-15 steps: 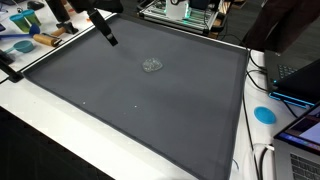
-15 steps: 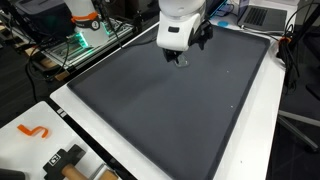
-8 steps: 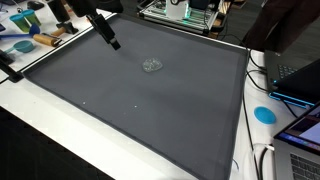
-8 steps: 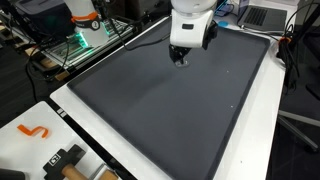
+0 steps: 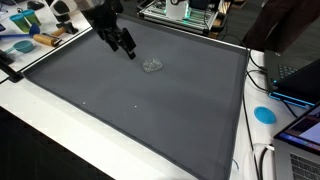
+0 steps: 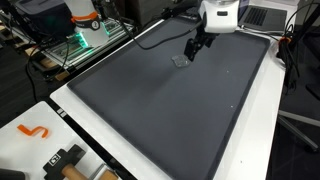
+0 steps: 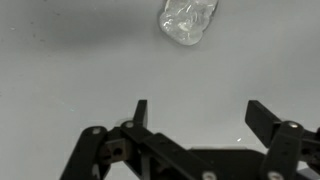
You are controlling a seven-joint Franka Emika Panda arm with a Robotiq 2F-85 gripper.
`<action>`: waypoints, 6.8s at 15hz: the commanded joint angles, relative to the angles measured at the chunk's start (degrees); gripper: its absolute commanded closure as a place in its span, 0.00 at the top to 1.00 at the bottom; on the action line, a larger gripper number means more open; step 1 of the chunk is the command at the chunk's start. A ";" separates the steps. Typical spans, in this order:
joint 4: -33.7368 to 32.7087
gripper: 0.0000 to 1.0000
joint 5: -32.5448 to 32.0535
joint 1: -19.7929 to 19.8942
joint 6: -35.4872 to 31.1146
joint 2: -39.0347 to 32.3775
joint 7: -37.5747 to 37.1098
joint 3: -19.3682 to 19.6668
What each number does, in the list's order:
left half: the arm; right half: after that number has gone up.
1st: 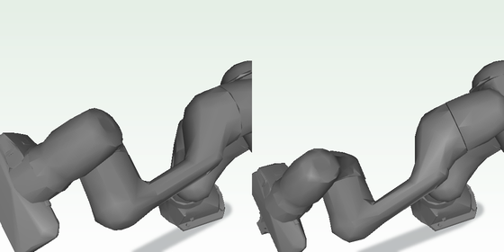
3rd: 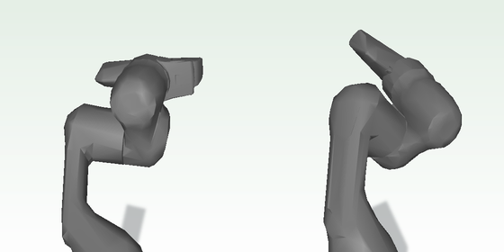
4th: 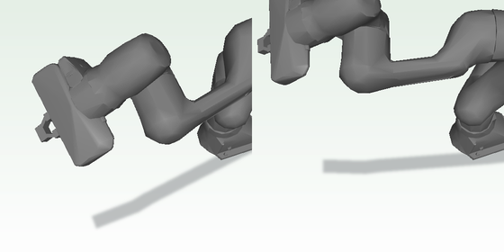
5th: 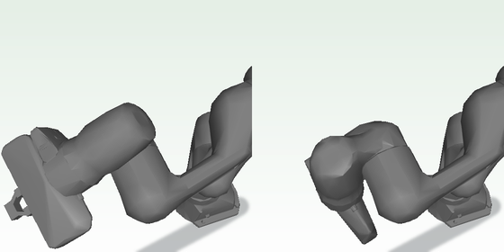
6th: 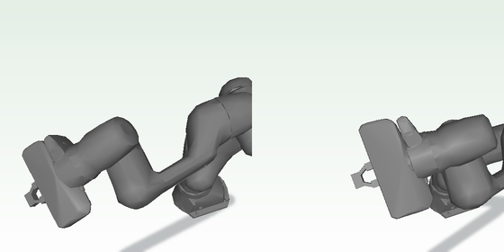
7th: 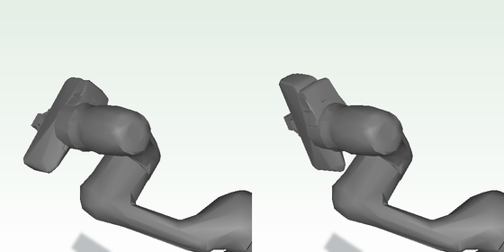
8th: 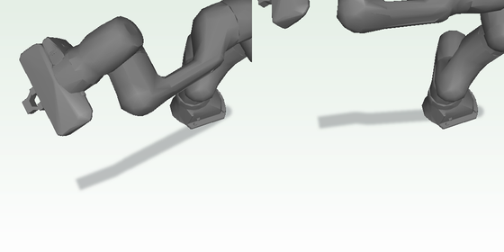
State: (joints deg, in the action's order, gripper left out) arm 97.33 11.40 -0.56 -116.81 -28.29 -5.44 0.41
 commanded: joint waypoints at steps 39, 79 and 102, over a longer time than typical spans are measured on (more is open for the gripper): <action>3.76 1.00 -36.55 -20.15 12.61 4.21 -8.00 -5.97; 17.40 1.00 -16.52 -6.03 -3.50 21.09 -9.61 -3.94; 17.48 1.00 -12.11 -5.95 -8.26 17.54 -12.88 -4.75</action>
State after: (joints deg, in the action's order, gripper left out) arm 113.08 -1.68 -6.80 -122.70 -9.55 -25.18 -3.91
